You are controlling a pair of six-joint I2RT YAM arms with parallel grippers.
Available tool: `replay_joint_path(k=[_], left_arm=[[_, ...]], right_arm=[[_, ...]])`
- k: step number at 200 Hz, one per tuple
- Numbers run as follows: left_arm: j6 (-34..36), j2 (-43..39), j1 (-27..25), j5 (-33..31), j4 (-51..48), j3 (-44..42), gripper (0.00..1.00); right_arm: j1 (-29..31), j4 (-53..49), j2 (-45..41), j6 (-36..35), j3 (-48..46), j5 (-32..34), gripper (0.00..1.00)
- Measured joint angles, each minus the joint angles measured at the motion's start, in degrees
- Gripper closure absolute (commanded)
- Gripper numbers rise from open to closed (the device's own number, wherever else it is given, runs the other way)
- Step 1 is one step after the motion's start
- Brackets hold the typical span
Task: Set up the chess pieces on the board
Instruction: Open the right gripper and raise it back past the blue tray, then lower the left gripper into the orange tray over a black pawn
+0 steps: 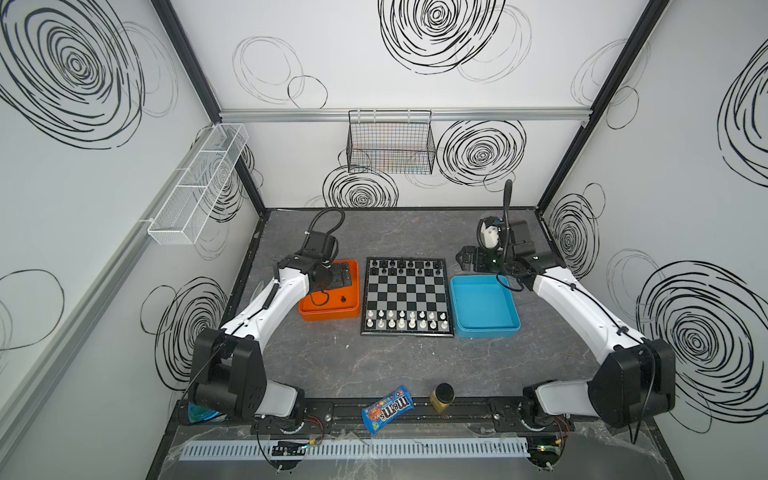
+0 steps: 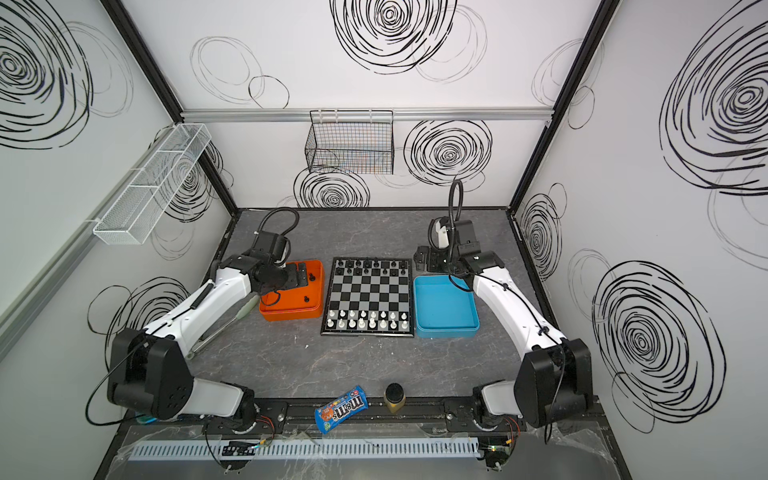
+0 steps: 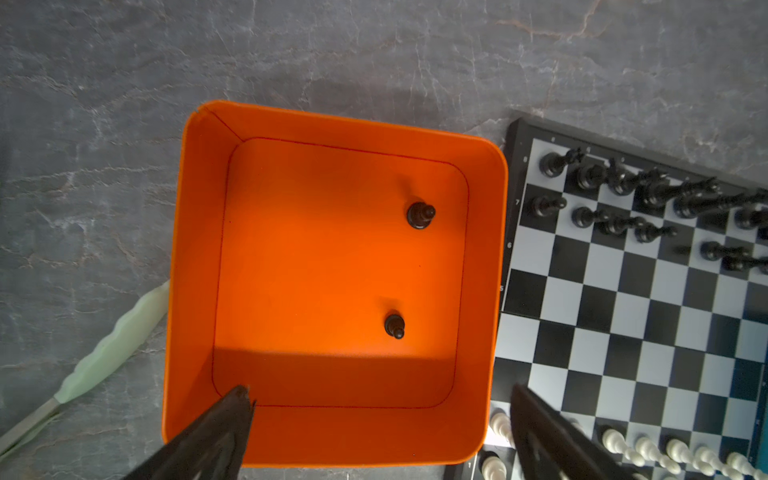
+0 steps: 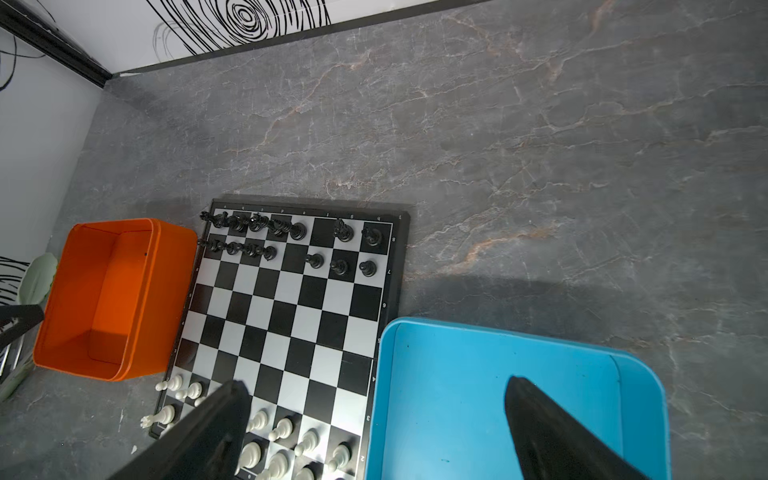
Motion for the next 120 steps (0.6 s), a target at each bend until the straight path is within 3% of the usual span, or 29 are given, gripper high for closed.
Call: replay_joint_path(k=[44, 120], left_arm=[[-2.75, 6.16, -3.48, -1.60, 1.14, -0.39, 0.10], [-3.41, 9.38, -3.56, -3.82, 2.25, -0.37, 0.15]], right_arm=[[-0.24, 1.75, 0.28, -1.66, -2.21, -2.40, 0.02], [-1.01, 3.04, 0.57, -2.69, -3.58, -3.26, 0.04]])
